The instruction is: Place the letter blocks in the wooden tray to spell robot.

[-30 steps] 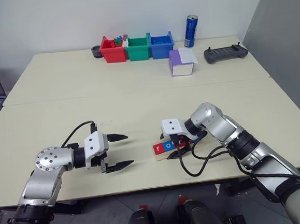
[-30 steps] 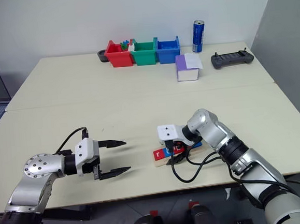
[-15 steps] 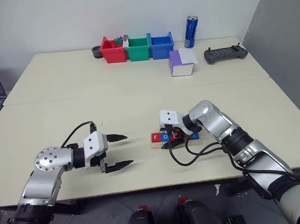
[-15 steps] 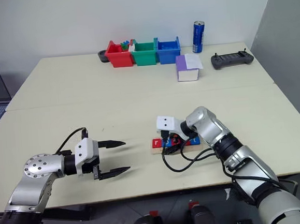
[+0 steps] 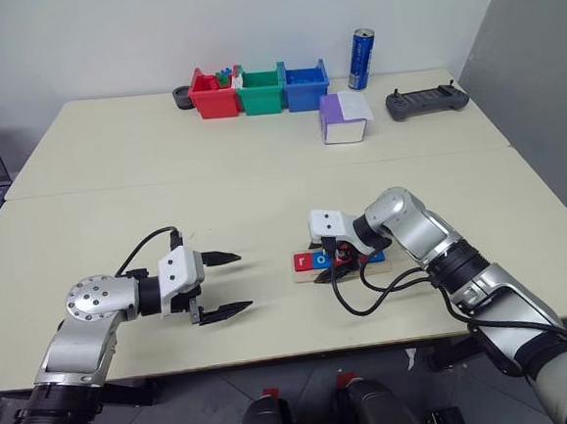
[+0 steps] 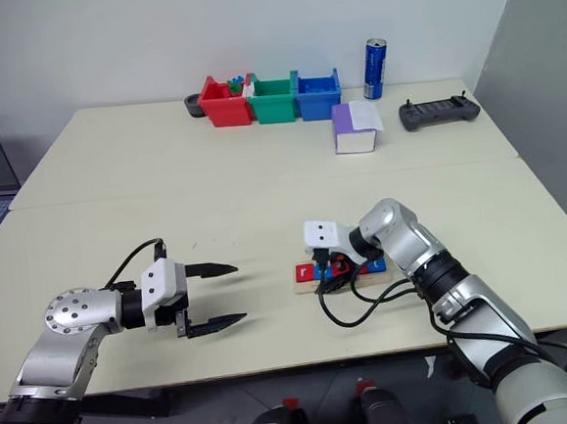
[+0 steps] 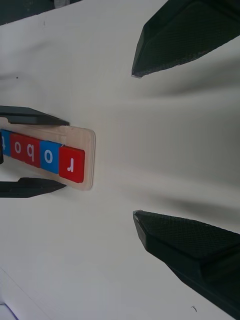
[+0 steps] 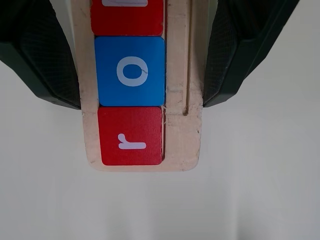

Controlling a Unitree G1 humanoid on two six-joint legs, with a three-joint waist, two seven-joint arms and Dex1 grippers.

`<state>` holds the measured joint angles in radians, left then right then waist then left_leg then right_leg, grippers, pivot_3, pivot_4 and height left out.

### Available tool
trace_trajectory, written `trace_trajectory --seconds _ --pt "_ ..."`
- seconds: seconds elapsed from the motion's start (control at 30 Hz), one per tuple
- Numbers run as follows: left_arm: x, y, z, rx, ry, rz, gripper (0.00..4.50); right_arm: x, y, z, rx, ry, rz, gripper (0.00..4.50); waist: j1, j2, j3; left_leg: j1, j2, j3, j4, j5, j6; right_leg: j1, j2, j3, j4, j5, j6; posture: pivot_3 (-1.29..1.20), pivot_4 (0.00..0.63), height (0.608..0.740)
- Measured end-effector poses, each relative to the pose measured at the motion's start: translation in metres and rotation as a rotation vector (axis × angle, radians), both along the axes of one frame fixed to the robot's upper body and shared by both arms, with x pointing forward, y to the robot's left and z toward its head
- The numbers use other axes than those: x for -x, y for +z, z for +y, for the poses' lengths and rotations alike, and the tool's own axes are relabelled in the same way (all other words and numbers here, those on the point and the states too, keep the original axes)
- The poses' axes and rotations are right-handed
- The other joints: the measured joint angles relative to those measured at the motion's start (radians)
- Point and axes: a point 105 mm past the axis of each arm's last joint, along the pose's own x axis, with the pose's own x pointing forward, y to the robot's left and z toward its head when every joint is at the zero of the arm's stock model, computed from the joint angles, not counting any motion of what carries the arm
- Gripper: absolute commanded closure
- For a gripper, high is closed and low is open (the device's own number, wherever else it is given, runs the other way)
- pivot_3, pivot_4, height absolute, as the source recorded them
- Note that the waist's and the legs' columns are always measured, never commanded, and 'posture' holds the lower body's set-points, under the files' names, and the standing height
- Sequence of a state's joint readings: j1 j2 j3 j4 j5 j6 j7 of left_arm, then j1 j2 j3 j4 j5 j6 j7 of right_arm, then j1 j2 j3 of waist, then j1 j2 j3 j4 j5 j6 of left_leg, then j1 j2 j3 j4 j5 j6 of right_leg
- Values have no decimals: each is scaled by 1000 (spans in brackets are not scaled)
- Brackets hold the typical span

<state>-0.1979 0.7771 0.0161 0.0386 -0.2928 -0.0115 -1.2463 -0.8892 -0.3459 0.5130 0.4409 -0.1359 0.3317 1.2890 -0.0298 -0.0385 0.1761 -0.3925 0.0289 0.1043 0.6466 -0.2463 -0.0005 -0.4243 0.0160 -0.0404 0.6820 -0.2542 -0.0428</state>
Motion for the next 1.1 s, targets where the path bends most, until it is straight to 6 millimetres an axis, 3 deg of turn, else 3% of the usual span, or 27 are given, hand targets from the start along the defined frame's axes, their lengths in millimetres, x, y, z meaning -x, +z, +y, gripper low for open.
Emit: trace_trajectory --seconds 0.3,0.97,1.07,1.1 --pt "-1 0 0 2 6 0 0 0 -1 0 14 46 -2 1133 -1 0 0 0 0 0 0 0 0 0 0 0 0 0 0 0 150 740" --pt "-1 0 0 2 10 -1 0 -12 4 7 -2 -37 38 1133 -1 0 0 0 0 0 0 0 0 0 0 0 0 0 0 0 150 740" --pt "-1 0 0 2 10 -1 0 -13 5 7 -7 -47 46 50 -1 0 0 -1 0 0 0 0 0 0 0 0 0 0 0 0 150 740" --pt "-1 0 0 2 10 -1 0 -13 5 6 -9 -54 51 18 -1 0 0 -1 0 0 0 0 0 0 0 0 0 0 0 0 150 740"
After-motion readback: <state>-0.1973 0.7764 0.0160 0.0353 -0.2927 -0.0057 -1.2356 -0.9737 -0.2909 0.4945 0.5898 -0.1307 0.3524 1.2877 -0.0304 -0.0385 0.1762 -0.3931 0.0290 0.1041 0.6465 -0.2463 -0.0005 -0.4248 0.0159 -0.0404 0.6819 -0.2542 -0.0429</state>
